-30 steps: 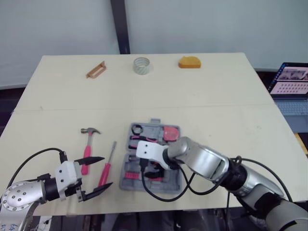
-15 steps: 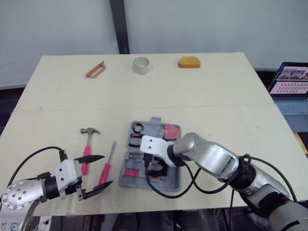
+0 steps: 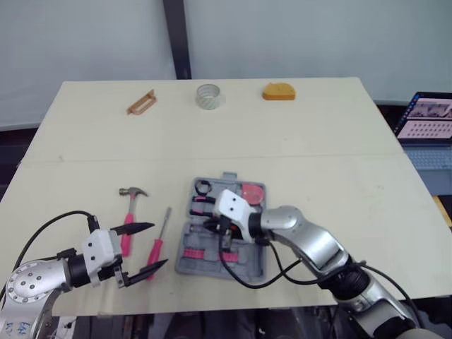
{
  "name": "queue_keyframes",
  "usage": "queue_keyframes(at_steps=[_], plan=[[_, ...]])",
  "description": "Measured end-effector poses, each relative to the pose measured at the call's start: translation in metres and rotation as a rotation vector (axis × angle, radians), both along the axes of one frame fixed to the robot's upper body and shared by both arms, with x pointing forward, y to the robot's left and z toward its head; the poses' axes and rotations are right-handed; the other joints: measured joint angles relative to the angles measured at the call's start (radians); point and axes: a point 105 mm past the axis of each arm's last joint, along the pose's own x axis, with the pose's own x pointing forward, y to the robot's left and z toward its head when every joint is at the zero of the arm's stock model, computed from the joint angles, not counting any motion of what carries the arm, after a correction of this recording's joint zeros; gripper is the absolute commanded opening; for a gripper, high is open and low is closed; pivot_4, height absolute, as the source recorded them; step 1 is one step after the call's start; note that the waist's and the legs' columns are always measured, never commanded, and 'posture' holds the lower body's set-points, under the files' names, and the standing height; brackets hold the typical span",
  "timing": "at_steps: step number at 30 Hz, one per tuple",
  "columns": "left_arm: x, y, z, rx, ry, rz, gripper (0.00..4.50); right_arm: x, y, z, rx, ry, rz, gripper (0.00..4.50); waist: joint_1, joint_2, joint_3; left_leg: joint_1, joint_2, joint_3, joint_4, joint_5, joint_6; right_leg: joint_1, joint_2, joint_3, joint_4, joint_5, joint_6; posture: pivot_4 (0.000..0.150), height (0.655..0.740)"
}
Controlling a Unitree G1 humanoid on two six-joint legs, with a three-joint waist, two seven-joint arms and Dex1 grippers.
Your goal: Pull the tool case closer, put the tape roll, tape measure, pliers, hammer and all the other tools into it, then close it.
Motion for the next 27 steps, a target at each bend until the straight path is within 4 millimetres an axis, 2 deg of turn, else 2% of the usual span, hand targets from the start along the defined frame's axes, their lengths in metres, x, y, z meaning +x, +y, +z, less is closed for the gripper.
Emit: queue_keyframes(at_steps=[13,27], plan=[[0.003,0.002,-0.001,-0.005,0.004,0.007,4.5,0.012,-0.011,-0.018,-0.039,0.003,-0.04,0.03,-0.001,0.0,0.0,0.0,0.0,0.0,0.0,0.0,0.0,0.0,0.0,0.0,0.0,0.0,0.0,0.15,0.74],[0.004,0.002,-0.001,-0.006,0.009,0.01,4.5,0.009,-0.015,-0.026,-0.055,-0.031,-0.027,0.03,0.0,0.0,0.0,0.001,0.0,0.0,0.0,0.0,0.0,0.001,0.0,0.0,0.0,0.0,0.0,0.15,0.74]])
